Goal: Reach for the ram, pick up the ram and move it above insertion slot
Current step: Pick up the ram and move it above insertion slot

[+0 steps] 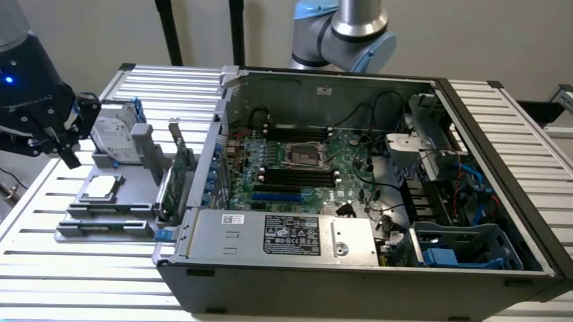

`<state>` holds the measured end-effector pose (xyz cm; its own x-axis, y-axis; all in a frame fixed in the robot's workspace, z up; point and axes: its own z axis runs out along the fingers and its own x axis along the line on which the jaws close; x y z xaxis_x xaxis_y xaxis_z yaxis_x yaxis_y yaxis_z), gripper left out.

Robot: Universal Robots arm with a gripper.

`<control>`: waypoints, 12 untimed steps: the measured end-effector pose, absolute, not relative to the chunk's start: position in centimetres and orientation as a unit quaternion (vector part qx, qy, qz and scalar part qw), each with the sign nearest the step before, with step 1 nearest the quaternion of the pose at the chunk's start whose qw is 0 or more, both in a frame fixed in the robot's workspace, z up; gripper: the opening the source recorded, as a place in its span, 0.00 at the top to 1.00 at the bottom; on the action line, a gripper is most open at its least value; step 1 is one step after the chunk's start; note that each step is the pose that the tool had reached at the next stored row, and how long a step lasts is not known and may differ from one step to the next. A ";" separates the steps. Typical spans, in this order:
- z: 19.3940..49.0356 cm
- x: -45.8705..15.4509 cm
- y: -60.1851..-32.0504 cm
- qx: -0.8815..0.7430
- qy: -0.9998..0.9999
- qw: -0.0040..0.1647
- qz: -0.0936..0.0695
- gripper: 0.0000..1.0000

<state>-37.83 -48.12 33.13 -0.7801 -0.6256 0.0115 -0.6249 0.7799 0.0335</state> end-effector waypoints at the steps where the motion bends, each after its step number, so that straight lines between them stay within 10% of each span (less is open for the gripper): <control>1: 33.1 -37.8 -48.1 0.340 -0.940 0.011 -0.014 0.89; 12: 33.1 -37.8 -48.1 0.432 -0.902 0.012 -0.013 0.89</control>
<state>-37.83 -48.12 33.07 -0.6268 -0.7791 0.0115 -0.7785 0.6268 0.0335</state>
